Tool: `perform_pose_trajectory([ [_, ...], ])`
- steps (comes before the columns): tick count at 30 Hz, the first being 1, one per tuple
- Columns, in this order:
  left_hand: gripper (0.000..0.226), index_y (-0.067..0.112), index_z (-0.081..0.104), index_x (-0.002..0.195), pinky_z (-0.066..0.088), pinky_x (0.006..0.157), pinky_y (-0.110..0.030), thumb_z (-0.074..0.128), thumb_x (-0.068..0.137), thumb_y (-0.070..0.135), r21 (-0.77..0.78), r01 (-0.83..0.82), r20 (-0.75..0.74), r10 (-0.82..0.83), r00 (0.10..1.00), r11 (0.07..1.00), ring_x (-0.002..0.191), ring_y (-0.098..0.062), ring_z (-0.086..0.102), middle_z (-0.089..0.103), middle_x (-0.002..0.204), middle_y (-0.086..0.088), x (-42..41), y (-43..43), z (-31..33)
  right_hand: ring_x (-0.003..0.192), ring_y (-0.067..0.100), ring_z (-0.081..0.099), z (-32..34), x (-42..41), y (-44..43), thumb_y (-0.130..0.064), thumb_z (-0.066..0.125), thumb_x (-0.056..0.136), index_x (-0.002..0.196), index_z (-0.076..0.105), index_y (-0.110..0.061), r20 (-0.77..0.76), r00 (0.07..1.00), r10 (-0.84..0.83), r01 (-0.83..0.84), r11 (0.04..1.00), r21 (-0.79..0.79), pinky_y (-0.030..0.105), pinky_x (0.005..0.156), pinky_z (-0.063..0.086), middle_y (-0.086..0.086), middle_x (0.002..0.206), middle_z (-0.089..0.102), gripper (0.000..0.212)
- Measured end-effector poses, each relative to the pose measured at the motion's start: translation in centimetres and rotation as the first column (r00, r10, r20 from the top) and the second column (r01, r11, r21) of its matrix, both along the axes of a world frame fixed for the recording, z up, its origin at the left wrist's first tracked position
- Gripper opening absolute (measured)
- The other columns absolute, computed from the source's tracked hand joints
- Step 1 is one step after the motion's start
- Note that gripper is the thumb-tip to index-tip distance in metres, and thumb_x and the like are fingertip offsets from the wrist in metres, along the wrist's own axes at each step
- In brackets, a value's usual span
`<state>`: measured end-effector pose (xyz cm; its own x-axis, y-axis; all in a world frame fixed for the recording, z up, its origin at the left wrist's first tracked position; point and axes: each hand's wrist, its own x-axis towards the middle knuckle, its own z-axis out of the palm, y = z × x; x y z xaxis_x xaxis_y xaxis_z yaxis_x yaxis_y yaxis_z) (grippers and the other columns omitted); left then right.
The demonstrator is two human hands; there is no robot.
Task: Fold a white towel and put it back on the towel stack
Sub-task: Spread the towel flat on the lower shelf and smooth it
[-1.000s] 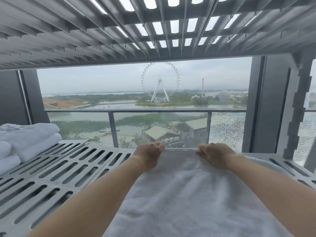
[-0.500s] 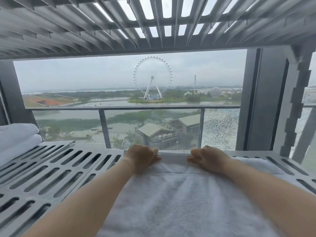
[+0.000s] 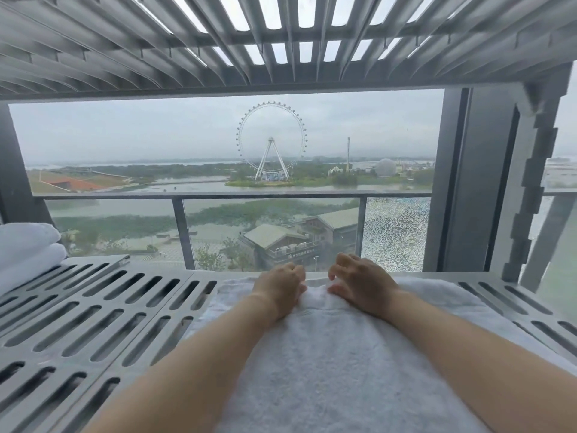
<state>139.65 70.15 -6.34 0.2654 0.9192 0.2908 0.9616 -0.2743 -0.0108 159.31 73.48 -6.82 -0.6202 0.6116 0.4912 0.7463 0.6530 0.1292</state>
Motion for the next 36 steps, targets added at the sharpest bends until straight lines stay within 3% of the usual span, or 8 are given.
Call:
perform_pose_trajectory([
  [3,0.031,0.012,0.046,0.115,0.041,0.093,-0.042,0.037,0.098,0.036,-0.108,-0.035,-0.034,0.031,0.999,0.994,0.117,-0.025,0.047,0.050,0.125,-0.008,-0.1,0.4,-0.1,0.098,0.020,0.053,0.1,1.7,-0.1,-0.041,0.053,0.088,0.097,0.058,-0.020,-0.004,0.997,-0.083,0.083,0.994,-0.066,0.028,0.076,0.036,0.000,0.104,0.054,0.024],
  [8,0.036,0.011,0.045,0.111,0.041,0.090,-0.040,0.032,0.098,0.042,-0.102,-0.042,-0.090,0.032,0.995,0.994,0.116,-0.026,0.049,0.054,0.124,-0.009,-0.8,0.7,0.0,0.085,0.015,0.050,0.3,6.3,-0.2,-0.058,0.040,0.088,0.080,0.046,-0.027,0.036,0.957,-0.288,0.284,0.902,-0.324,0.032,0.073,0.035,-0.011,0.084,0.045,0.033],
  [14,0.029,0.014,0.042,0.098,0.043,0.065,-0.033,0.032,0.098,0.041,0.081,0.023,-0.125,-0.013,0.992,0.996,0.083,-0.025,0.059,0.062,0.099,-0.008,-2.4,1.7,1.0,0.082,0.015,0.046,0.4,7.6,-0.4,-0.050,0.043,0.091,0.097,0.052,-0.015,0.012,0.974,-0.226,0.225,0.965,-0.136,0.029,0.071,0.037,-0.005,0.089,0.042,0.036],
  [16,0.030,0.014,0.046,0.102,0.044,0.066,-0.033,0.033,0.098,0.041,0.070,-0.001,-0.201,0.015,0.980,0.998,0.086,-0.024,0.059,0.060,0.102,-0.007,-2.6,2.0,0.7,0.086,0.020,0.049,0.1,7.5,-0.5,-0.041,0.047,0.092,0.098,0.052,-0.011,-0.022,0.975,-0.220,0.218,0.973,-0.081,0.031,0.072,0.038,-0.002,0.091,0.043,0.031],
  [20,0.034,0.012,0.051,0.113,0.044,0.086,-0.037,0.038,0.097,0.039,0.053,0.024,-0.213,-0.012,0.977,0.998,0.112,-0.023,0.050,0.054,0.115,-0.006,-2.7,2.8,0.0,0.088,0.023,0.052,-0.2,7.3,-0.6,-0.038,0.047,0.092,0.092,0.053,-0.011,-0.011,0.970,-0.243,0.243,0.970,0.015,0.034,0.073,0.037,0.004,0.095,0.053,0.027],
  [24,0.029,0.011,0.049,0.105,0.043,0.081,-0.034,0.037,0.098,0.036,0.039,0.069,-0.186,-0.061,0.981,0.997,0.105,-0.023,0.054,0.056,0.110,-0.006,-3.0,3.2,-0.2,0.096,0.021,0.050,-0.1,7.3,-0.5,-0.041,0.040,0.094,0.094,0.050,-0.016,0.029,0.955,-0.295,0.295,0.955,-0.017,0.036,0.080,0.033,0.000,0.097,0.059,0.027],
  [30,0.029,0.008,0.048,0.103,0.048,0.080,-0.036,0.036,0.099,0.034,0.179,0.146,-0.167,-0.116,0.979,0.973,0.095,-0.026,0.057,0.054,0.104,-0.009,-3.3,2.9,-0.6,0.103,0.020,0.049,-0.1,6.9,0.5,-0.042,0.038,0.094,0.103,0.046,-0.018,0.127,0.911,-0.392,0.380,0.919,0.109,0.041,0.089,0.030,-0.002,0.104,0.057,0.027],
  [36,0.026,0.007,0.045,0.098,0.044,0.074,-0.035,0.038,0.098,0.032,0.241,0.132,-0.094,-0.112,0.989,0.961,0.093,-0.029,0.058,0.061,0.098,-0.013,-3.4,2.5,-0.9,0.090,0.023,0.053,-0.6,7.3,0.7,-0.037,0.037,0.096,0.095,0.052,-0.012,0.040,0.960,-0.277,0.272,0.957,0.097,0.031,0.070,0.033,0.003,0.093,0.059,0.030],
])
